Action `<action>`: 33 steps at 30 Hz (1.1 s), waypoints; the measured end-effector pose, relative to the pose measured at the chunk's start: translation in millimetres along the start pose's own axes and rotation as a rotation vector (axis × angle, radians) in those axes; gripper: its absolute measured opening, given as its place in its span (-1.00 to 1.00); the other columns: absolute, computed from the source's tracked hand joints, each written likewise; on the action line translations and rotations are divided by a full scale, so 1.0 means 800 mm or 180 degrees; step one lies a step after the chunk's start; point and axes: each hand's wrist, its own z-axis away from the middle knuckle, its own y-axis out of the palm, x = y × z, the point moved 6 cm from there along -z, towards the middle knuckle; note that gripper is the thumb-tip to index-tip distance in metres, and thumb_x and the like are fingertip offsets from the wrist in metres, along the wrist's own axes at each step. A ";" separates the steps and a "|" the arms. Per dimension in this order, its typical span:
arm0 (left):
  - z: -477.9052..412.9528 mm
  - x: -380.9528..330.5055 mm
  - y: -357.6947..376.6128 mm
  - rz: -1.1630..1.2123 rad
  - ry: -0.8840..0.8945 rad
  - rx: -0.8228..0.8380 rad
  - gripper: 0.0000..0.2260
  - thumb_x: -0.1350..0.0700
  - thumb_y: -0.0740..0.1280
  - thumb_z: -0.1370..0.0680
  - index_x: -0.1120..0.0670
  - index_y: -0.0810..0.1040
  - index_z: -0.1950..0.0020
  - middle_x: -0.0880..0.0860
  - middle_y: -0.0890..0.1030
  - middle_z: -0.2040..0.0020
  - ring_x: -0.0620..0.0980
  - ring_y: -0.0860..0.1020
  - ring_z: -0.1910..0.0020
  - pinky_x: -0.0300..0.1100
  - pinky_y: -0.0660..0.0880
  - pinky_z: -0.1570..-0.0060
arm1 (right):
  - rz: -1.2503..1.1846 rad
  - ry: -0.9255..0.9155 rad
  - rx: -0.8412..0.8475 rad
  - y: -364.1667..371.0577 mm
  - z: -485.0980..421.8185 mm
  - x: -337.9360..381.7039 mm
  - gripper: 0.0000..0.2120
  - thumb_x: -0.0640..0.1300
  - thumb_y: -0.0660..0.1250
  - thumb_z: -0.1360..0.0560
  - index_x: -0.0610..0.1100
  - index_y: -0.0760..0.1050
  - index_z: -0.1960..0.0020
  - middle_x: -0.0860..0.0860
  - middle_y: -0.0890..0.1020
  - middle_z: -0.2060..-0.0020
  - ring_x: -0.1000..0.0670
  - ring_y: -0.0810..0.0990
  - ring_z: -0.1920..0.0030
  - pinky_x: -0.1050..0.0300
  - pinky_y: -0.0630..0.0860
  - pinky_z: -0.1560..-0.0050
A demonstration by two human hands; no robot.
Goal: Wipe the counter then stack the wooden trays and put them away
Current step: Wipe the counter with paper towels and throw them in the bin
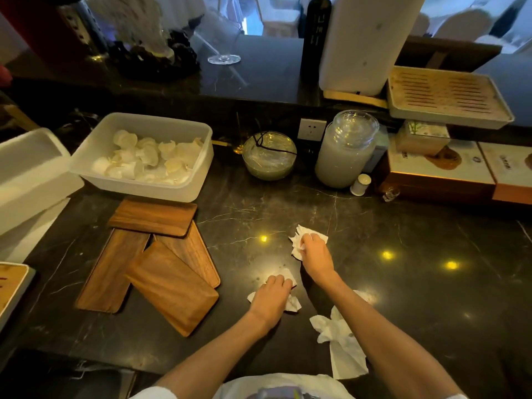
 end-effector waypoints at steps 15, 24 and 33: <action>0.127 0.062 -0.007 0.1526 -0.0151 -0.0927 -0.58 0.33 0.19 -0.54 0.08 0.35 -0.38 0.11 0.44 -0.22 0.10 0.53 -0.06 -0.03 0.49 -0.04 | -0.1568 0.0234 -0.0371 0.010 0.161 -0.022 -0.64 -0.30 0.25 -0.48 -0.09 0.43 -0.26 0.00 0.49 -0.11 0.05 0.47 -0.10 0.18 0.38 -0.09; 0.222 0.109 -0.012 0.1415 0.0261 -0.0925 -0.77 0.36 0.18 -0.52 0.20 0.49 -0.14 0.13 0.45 -0.05 0.09 0.50 0.07 0.01 0.48 0.06 | -0.2274 0.0432 -0.0653 0.040 0.253 0.043 -0.83 -0.26 0.28 -0.55 0.00 0.51 0.01 0.02 0.60 0.12 0.01 0.61 0.10 0.07 0.60 0.10; 0.268 0.116 0.035 0.1241 0.0596 -0.0505 -0.84 0.29 0.22 -0.53 0.16 0.47 -0.09 0.09 0.43 -0.04 0.07 0.47 0.08 -0.06 0.45 0.09 | -0.2639 0.1486 -0.1028 0.087 0.431 0.030 -0.82 -0.23 0.18 -0.57 -0.05 0.54 0.01 -0.03 0.57 0.16 0.18 0.55 0.29 0.33 0.49 0.37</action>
